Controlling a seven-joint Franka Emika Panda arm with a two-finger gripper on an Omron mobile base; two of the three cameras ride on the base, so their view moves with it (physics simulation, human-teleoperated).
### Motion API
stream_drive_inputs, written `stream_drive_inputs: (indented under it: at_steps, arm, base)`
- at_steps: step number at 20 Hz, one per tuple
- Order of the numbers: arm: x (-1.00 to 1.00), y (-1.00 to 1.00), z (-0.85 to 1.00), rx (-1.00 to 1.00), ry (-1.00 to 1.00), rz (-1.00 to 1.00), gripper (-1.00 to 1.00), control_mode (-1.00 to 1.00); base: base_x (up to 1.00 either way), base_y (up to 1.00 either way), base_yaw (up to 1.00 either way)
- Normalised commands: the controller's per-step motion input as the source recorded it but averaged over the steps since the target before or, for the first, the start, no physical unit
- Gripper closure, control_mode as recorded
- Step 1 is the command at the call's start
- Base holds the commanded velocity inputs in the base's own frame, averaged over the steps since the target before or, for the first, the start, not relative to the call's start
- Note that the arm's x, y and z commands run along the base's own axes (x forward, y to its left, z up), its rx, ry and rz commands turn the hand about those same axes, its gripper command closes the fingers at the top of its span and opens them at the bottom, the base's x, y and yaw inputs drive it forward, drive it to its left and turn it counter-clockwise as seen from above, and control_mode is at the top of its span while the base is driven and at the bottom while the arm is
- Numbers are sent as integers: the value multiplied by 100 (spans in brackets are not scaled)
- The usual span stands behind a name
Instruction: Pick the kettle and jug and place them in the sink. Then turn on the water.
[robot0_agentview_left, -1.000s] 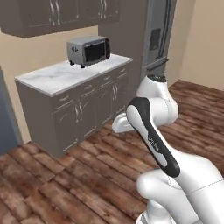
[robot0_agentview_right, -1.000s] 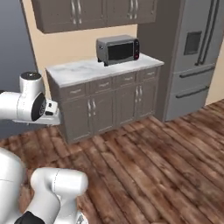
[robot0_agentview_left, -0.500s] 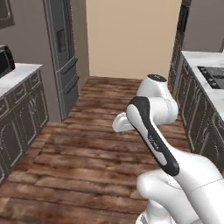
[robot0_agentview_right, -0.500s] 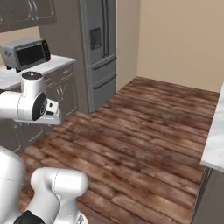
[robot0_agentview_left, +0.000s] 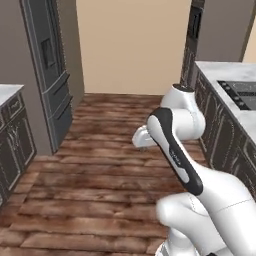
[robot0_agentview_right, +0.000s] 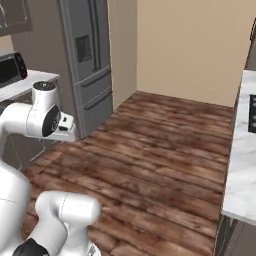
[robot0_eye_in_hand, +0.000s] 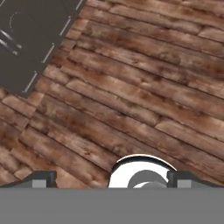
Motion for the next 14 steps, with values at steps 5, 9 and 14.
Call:
stream_drive_inputs:
  at_steps: [5,9,14]
  arm:
    - [0,0,0,0,0,0,-100,100]
    - [0,0,0,0,0,0,-100,100]
    - [0,0,0,0,0,0,-100,100]
  base:
    - [35,-25,-58]
    - [0,-18,-80]
    - [0,-18,-86]
